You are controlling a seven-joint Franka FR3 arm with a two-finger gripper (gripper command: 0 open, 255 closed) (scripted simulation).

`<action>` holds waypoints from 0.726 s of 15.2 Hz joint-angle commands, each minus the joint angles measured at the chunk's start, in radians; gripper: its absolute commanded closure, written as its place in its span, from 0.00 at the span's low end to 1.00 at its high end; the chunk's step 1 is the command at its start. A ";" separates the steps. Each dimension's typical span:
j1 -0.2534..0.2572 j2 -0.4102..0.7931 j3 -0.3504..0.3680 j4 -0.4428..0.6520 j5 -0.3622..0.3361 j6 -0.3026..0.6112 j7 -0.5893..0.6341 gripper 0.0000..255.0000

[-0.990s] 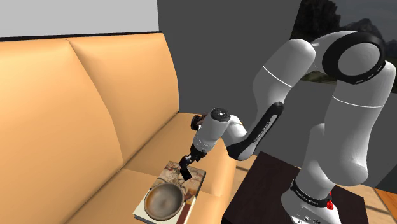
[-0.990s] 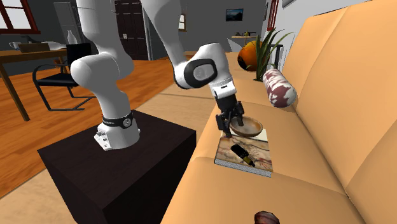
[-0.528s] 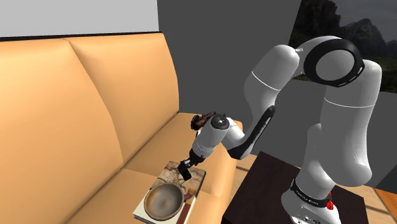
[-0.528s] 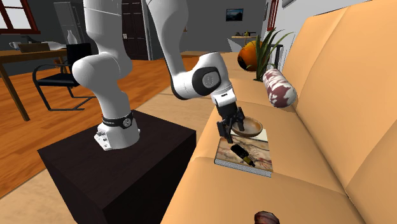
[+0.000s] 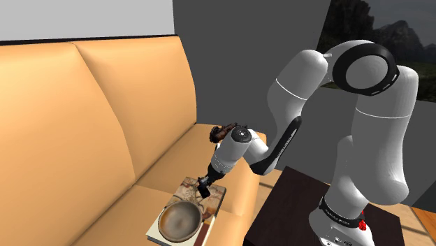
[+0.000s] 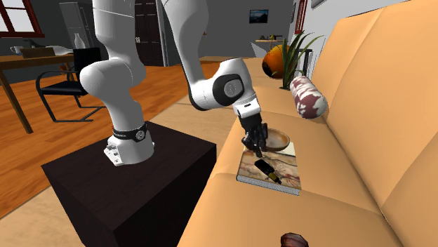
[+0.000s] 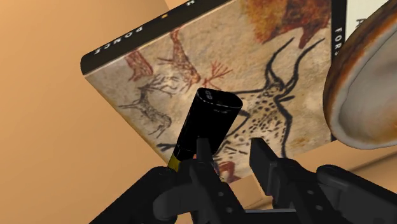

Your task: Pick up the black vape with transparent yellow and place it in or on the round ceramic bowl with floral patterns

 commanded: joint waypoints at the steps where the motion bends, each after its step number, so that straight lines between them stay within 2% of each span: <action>1: 0.000 0.000 0.000 0.000 0.000 0.000 0.000 1.00; 8: 0.000 0.000 0.000 0.000 0.000 0.000 0.000 1.00; 9: 0.000 0.000 0.000 0.000 0.000 0.000 0.000 0.00; 10: -0.179 0.012 0.234 0.029 0.477 -0.130 -0.385 0.00; 11: -0.278 0.053 0.348 0.119 0.677 -0.281 -0.520 0.00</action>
